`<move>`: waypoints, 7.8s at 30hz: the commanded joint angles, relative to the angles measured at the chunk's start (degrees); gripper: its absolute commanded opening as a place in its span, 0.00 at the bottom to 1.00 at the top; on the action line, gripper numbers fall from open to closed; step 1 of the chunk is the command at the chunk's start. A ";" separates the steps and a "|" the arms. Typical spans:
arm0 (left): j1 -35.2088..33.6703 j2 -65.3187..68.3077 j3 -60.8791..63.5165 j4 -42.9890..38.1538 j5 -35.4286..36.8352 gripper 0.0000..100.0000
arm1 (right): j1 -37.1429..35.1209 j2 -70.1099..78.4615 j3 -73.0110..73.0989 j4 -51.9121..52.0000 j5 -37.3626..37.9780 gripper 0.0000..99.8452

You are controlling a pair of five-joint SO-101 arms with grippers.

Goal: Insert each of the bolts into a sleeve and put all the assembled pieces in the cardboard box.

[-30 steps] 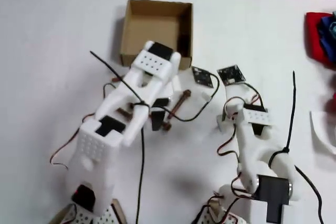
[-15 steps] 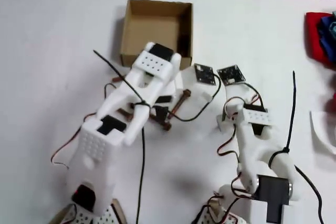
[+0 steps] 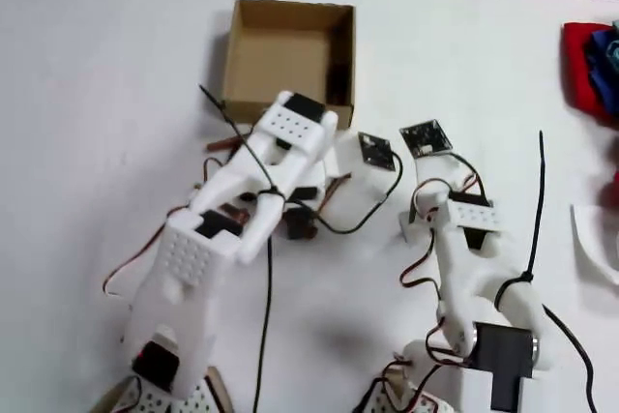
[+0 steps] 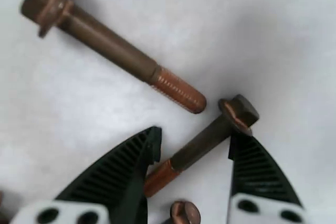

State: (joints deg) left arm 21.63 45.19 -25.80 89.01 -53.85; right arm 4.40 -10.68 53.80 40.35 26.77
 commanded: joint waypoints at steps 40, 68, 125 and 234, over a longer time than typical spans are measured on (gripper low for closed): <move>-6.95 0.26 -5.76 8.44 54.07 0.03 | 2.77 0.40 -1.14 -2.15 -7.03 0.02; -7.91 9.32 -20.62 5.36 53.71 0.03 | 2.77 0.40 -1.14 -2.15 -6.95 0.02; 5.01 -93.36 66.24 -61.19 73.05 0.03 | -28.70 -89.10 43.25 -21.23 -26.55 0.02; -37.27 -108.84 115.47 -62.33 45.71 0.22 | -24.48 -43.91 -6.59 -6.46 -24.00 0.02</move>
State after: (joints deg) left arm -15.30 -63.12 89.71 27.56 -7.87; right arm -20.57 -69.93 64.18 31.47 2.59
